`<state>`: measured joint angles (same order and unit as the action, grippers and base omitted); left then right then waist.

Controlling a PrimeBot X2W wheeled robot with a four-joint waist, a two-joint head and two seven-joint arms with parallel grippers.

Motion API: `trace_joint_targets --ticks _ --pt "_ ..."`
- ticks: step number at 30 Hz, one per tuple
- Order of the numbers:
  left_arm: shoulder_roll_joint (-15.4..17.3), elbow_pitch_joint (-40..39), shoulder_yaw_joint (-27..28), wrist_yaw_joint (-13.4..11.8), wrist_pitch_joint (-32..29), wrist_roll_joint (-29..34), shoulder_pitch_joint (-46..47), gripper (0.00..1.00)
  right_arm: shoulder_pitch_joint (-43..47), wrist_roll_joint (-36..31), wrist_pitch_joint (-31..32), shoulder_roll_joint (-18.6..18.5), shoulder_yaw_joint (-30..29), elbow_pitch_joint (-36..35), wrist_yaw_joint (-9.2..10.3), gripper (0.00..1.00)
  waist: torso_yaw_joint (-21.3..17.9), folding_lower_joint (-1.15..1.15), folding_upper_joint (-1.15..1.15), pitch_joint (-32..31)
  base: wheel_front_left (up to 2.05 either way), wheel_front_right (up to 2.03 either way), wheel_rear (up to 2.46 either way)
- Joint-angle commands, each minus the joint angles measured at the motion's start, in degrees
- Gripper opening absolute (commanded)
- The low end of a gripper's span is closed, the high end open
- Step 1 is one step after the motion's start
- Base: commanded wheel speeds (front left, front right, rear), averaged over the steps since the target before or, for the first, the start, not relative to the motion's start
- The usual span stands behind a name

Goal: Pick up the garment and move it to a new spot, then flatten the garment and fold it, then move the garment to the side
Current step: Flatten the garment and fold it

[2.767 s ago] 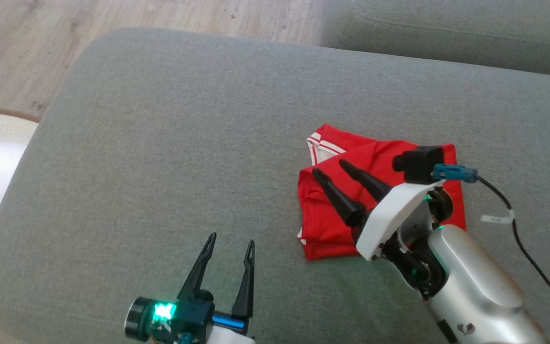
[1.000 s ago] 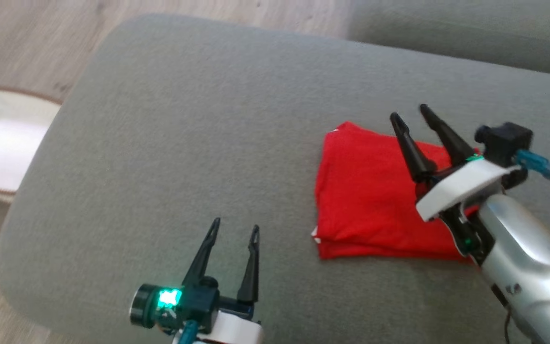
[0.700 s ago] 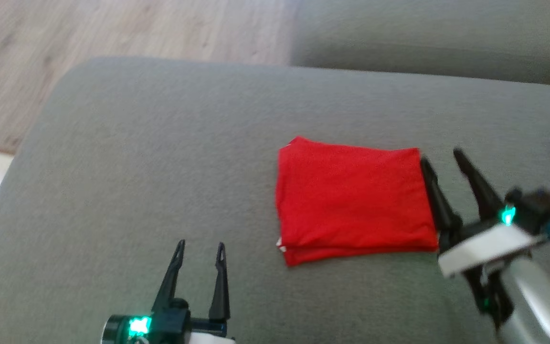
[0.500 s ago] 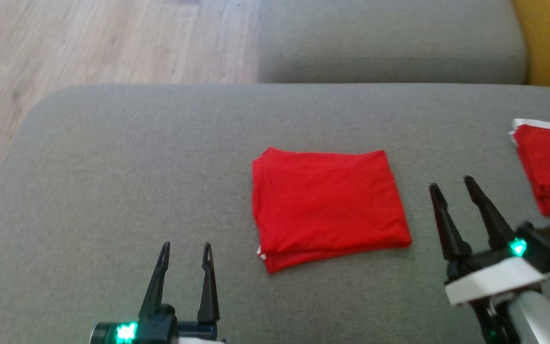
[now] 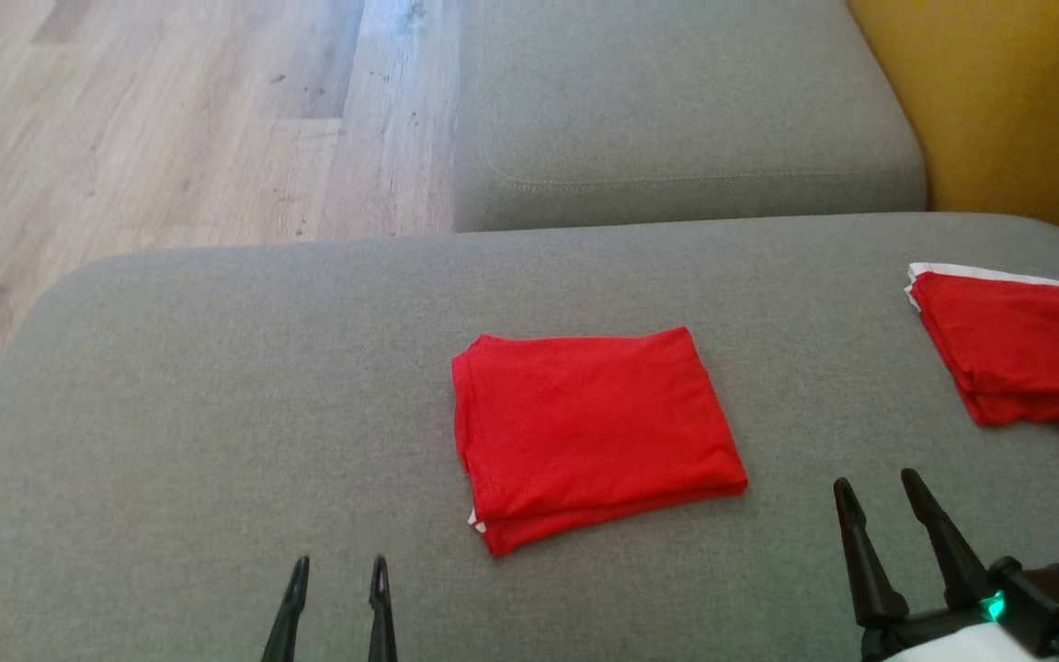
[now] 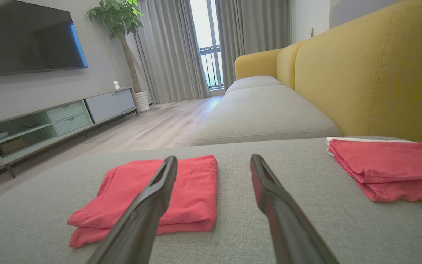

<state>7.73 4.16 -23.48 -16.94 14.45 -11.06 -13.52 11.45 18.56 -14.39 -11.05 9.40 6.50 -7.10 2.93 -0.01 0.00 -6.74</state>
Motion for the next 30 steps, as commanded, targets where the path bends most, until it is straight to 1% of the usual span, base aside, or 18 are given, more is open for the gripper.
trace_joint_targets --ticks 1,15,30 --pt "-0.98 -1.11 2.71 0.54 0.55 0.13 1.55 1.0 -1.4 -0.52 -0.61 -0.18 1.06 -1.95 -0.39 1.0 -0.17 0.01 0.0 -0.35 0.0 0.0 0.0" --pt "-2.37 -0.11 4.94 2.69 0.55 1.11 0.48 1.0 -0.64 -0.89 -0.61 0.35 1.8 -0.98 -0.39 1.0 0.04 0.01 0.0 -1.56 0.0 0.0 0.0" --pt "-3.26 0.55 6.54 4.27 0.55 2.33 0.23 1.0 -0.61 -0.63 -0.61 0.74 1.63 -0.7 -0.39 1.0 0.96 0.01 0.0 -1.5 0.0 0.0 0.0"
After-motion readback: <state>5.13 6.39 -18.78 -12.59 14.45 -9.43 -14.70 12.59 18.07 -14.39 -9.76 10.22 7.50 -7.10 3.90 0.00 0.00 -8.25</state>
